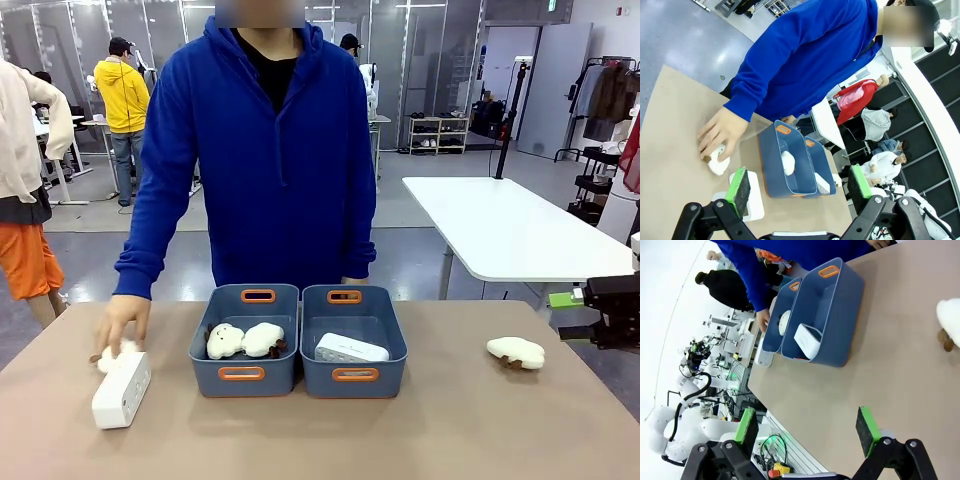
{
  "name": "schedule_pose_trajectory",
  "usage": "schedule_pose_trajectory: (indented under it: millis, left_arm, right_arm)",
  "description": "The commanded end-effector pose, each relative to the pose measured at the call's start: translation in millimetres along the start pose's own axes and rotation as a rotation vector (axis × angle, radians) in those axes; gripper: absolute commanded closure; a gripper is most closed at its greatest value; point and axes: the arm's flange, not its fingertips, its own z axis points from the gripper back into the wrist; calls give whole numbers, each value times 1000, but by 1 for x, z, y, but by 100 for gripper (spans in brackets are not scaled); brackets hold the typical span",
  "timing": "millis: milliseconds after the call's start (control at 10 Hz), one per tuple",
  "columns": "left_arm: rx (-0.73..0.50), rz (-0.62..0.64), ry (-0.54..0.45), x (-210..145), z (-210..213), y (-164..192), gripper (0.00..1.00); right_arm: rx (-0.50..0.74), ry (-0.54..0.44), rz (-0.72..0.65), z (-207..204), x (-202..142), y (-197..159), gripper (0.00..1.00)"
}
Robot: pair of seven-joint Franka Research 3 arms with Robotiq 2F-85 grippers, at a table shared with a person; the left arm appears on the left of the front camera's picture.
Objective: Sort the digital clocks into the basket.
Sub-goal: Pick up the Digital clock from the table and place it into the empty Plastic storage basket.
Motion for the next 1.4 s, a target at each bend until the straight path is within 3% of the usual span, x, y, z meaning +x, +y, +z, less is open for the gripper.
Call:
schedule_pose_trajectory:
  millis: [0,1300]
  left_arm:
    - [-25,2,-12,2,-2,0,0]
    - [-25,2,-12,2,-2,0,0]
  right_arm:
    - [-2,22,12,1,4,3,0]
    - [-2,22,12,1,4,3,0]
